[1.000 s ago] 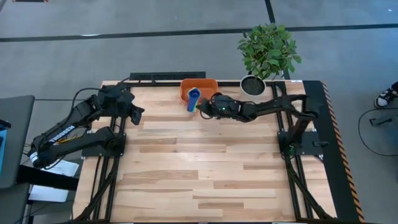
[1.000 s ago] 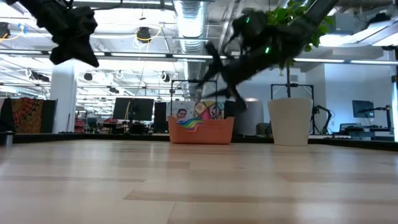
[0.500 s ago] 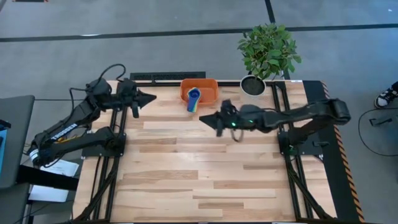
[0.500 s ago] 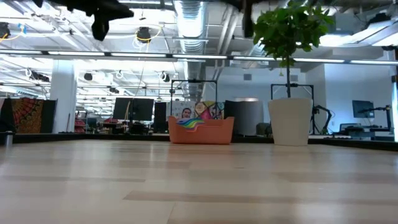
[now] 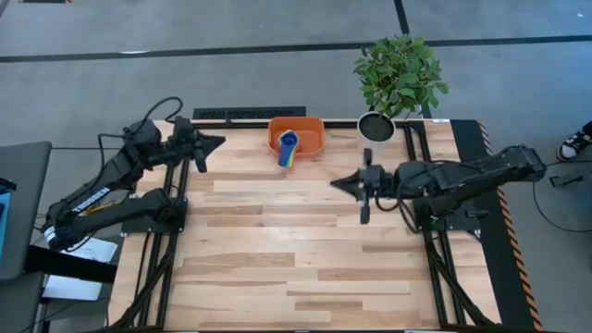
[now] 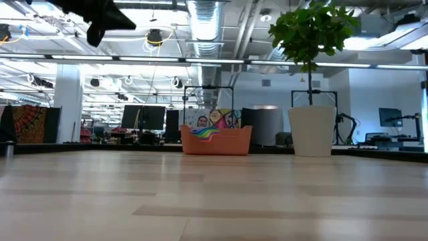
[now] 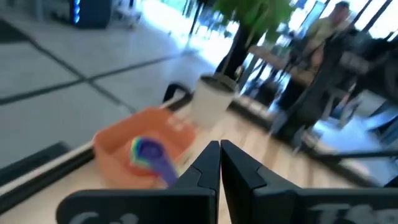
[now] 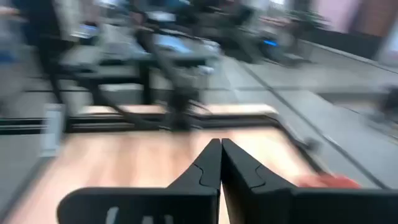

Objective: Nest measuring cups in basket
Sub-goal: Return to Home Position

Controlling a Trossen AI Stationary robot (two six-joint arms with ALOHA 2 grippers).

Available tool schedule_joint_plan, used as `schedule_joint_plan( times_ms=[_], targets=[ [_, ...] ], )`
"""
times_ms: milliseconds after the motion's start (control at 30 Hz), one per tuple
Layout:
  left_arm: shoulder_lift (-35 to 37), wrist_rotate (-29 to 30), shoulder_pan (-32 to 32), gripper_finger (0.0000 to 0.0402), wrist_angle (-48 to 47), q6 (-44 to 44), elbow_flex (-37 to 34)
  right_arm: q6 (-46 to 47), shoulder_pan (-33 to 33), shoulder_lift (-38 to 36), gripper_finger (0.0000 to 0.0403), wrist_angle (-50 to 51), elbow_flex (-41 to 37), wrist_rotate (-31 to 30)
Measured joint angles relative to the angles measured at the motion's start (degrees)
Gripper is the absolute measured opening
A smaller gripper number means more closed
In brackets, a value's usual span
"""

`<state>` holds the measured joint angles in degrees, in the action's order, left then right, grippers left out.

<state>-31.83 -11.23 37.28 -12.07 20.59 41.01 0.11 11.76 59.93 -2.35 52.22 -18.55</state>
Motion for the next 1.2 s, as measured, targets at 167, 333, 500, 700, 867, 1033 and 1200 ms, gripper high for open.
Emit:
schedule_joint_plan(
  times_ms=[167, 333, 500, 700, 867, 1033, 1200],
  targets=[
    [0.6, -0.7, -0.3, 0.0, -2.7, -0.4, -0.1, 1.1, -0.3, -4.6, 0.0013, 7.7, 0.0, -8.7],
    [5.5, 0.6, -1.1, 0.0, 2.8, -5.8, 0.0, -2.9, -0.8, -9.7, 0.0013, 11.9, 0.0, -4.0],
    [9.8, -2.3, -2.0, 0.0, -0.7, -5.1, -1.0, -4.7, -1.8, -12.4, 0.0007, 16.7, 0.0, 3.1],
    [16.4, 2.0, -9.1, 0.0, 9.1, 1.1, -9.9, -6.6, -1.3, -15.0, 0.0011, 8.0, -6.6, 6.7],
    [20.6, 10.7, -17.1, 0.0, 17.1, 3.1, -16.6, -2.5, -1.3, -20.2, 0.0005, -6.3, -18.8, 8.5],
    [20.7, 18.3, -24.2, 0.0, 17.6, 2.8, -19.2, 1.4, -0.4, -25.4, 0.0008, -8.7, -25.9, 8.1],
    [17.3, 23.0, -30.3, 0.0, 17.6, 2.2, -19.8, 1.5, -0.6, -30.1, 0.0005, -11.1, -28.9, 8.0]
  ],
)
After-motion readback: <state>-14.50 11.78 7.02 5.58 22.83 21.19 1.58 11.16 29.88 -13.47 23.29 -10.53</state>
